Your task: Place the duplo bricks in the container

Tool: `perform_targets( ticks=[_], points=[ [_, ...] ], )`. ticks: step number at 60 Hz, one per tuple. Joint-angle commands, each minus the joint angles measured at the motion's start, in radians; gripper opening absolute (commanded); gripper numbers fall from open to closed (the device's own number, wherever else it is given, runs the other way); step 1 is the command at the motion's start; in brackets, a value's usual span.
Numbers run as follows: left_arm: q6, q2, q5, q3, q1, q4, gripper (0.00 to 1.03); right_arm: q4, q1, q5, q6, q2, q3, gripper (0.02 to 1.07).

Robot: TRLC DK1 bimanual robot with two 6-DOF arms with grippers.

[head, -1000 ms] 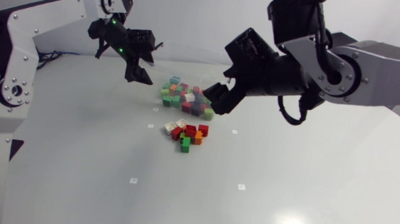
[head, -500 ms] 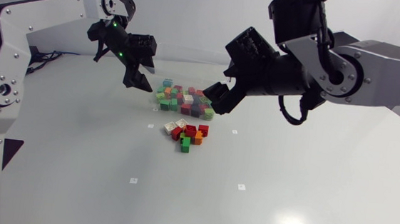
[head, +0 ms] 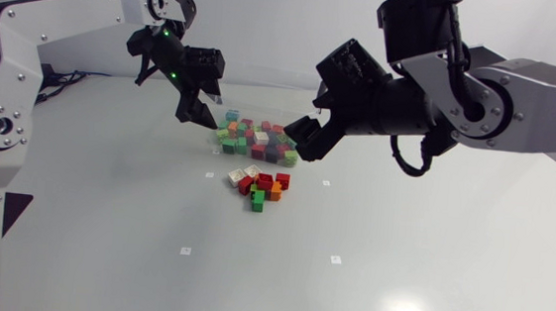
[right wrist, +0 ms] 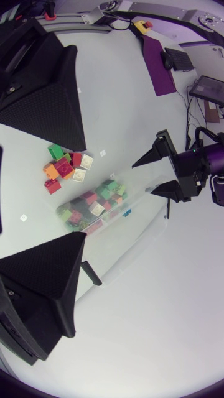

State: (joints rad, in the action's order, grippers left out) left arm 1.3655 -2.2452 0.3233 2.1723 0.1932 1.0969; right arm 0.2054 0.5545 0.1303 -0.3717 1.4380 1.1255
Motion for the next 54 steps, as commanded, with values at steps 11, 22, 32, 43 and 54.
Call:
perform_targets(
  ticks=[11, 22, 32, 43, 54],
  points=[
    [0.012, 0.084, -0.001, -0.081, 0.008, 0.026, 0.87, 0.002, 0.004, 0.003, -0.018, -0.021, -0.016, 0.95],
    [0.001, 0.102, 0.000, -0.089, 0.020, 0.024, 0.87, 0.012, 0.004, 0.002, -0.018, -0.030, -0.018, 0.95],
    [-0.132, 0.127, 0.069, -0.025, 0.014, -0.109, 0.92, 0.019, 0.005, -0.001, -0.021, -0.031, -0.016, 0.95],
    [-0.359, 0.334, 0.223, -0.146, -0.026, -0.299, 0.95, 0.014, 0.007, -0.001, -0.021, -0.050, -0.035, 0.95],
    [-0.490, 0.713, 0.221, -0.703, -0.028, -0.667, 0.95, 0.009, 0.005, -0.001, -0.022, -0.070, -0.047, 0.95]
  ],
)
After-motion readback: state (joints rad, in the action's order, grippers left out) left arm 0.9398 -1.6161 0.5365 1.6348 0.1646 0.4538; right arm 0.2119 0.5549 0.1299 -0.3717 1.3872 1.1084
